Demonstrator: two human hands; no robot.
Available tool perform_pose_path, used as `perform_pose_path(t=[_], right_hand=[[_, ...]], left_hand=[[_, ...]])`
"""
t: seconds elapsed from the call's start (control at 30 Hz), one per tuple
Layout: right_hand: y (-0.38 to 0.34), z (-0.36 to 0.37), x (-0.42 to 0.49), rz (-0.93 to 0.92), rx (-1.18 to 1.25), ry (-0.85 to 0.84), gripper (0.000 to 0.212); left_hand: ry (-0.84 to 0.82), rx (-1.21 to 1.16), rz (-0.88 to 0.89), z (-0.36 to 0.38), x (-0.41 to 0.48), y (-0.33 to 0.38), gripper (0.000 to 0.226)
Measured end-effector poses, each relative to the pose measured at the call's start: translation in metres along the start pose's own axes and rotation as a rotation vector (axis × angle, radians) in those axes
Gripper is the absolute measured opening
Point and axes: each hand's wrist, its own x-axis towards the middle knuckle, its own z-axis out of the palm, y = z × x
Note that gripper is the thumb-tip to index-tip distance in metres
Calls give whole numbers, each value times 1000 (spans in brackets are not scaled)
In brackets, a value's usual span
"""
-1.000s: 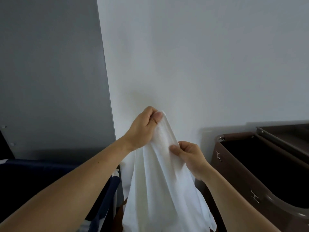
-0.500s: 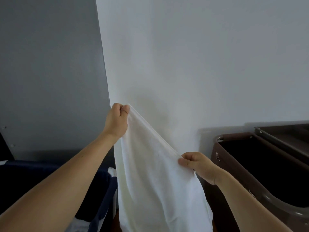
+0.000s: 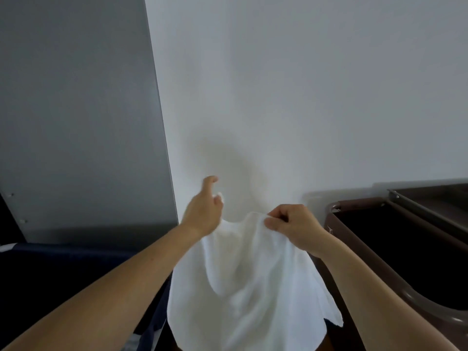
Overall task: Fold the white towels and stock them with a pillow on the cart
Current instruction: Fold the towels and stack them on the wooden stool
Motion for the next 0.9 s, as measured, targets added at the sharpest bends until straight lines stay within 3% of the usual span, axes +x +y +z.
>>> perform_pose_path(t=[0.1, 0.2, 0.33, 0.43, 0.57, 0.73, 0.9], right_hand=[[-8, 14, 3, -1, -50, -68, 8], [-7, 16, 1, -3, -53, -55, 14], [-8, 11, -4, -40, 50, -76, 5], [-6, 10, -6, -60, 50, -124, 9], [5, 7, -12, 2, 152, -169, 35], [19, 8, -16, 34, 328, -86, 8], [37, 13, -18, 47, 92, 13, 12]], left_hand=[[-376, -51, 218, 15, -19, 26, 48], [-557, -142, 116, 13, -22, 31, 40], [-743, -100, 87, 13, -22, 23, 24], [-736, -102, 102, 15, -19, 19, 24], [-713, 48, 205, 8, -9, 22, 26], [-559, 108, 295, -17, 12, 34, 14], [-295, 41, 259, -32, 32, 35, 29]])
